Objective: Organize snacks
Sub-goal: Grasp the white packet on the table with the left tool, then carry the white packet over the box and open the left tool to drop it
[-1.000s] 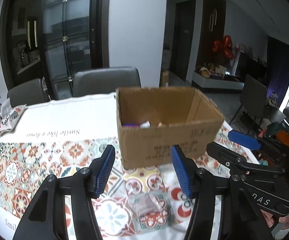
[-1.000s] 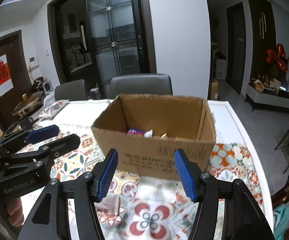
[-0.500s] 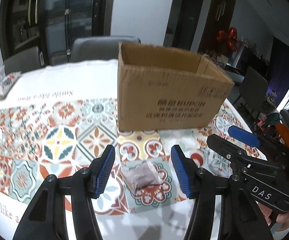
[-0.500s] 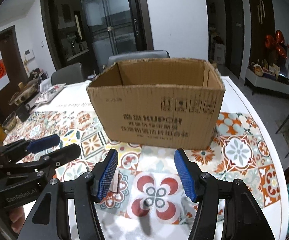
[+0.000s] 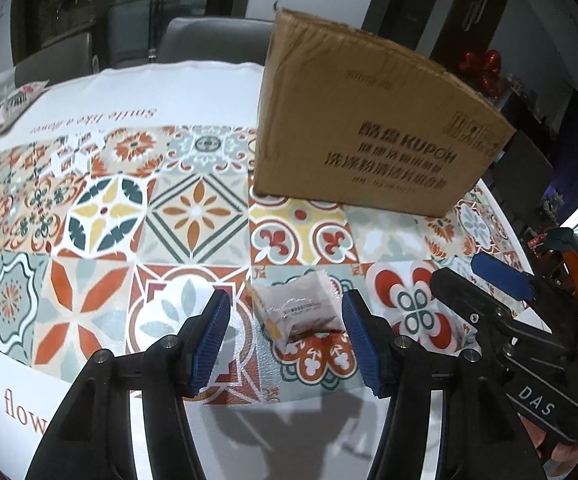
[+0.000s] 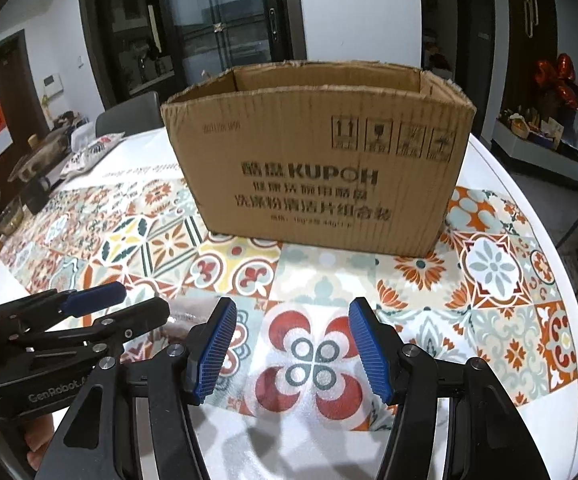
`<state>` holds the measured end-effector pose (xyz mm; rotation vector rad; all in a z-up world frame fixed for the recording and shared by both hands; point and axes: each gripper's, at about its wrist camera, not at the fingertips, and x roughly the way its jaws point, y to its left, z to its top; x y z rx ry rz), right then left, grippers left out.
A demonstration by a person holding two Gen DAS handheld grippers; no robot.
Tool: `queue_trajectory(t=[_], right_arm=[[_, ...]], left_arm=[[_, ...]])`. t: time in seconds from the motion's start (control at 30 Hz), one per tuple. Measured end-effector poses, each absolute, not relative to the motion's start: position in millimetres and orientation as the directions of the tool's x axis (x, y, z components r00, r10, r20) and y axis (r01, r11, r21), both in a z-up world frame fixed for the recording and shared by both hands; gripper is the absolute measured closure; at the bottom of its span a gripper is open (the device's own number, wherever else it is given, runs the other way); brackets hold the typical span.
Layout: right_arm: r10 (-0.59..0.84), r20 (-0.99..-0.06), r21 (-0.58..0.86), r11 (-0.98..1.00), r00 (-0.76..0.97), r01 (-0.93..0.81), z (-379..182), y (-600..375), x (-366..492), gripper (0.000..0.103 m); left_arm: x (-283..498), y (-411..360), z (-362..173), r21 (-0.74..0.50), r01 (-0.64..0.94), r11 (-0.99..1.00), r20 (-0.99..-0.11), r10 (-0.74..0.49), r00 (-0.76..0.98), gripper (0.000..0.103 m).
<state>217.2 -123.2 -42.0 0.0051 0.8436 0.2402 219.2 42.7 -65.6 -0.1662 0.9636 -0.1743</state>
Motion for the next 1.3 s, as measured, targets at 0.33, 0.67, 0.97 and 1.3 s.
queue_trajectory(t=[0.33, 0.67, 0.97, 1.3], right_arm=[[0.207, -0.772, 0.104, 0.974, 0.601, -0.202, -60.8, -121.3, 221.0, 0.043], [0.200, -0.779, 0.106, 0.976, 0.594, -0.190, -65.5, -122.4, 223.2, 0.043], [0.202, -0.776, 0.107, 0.976, 0.597, -0.190, -63.0, -122.6, 222.1, 0.043], [0.218, -0.754, 0.123, 0.973, 0.620, -0.193, -44.6, -127.9, 215.4, 0.043]], left_arm=[[227.5, 43.2, -87.9, -0.280, 0.037, 0.959, -0.814, -0.258, 0.520, 0.047], [232.4, 37.0, -95.4, -0.308, 0.017, 0.951, -0.814, -0.273, 0.512, 0.054], [228.4, 36.6, -91.4, -0.316, 0.037, 0.948, -0.796, -0.286, 0.534, 0.072], [215.3, 27.6, -68.5, -0.276, 0.087, 0.957, -0.761, -0.272, 0.589, 0.073]])
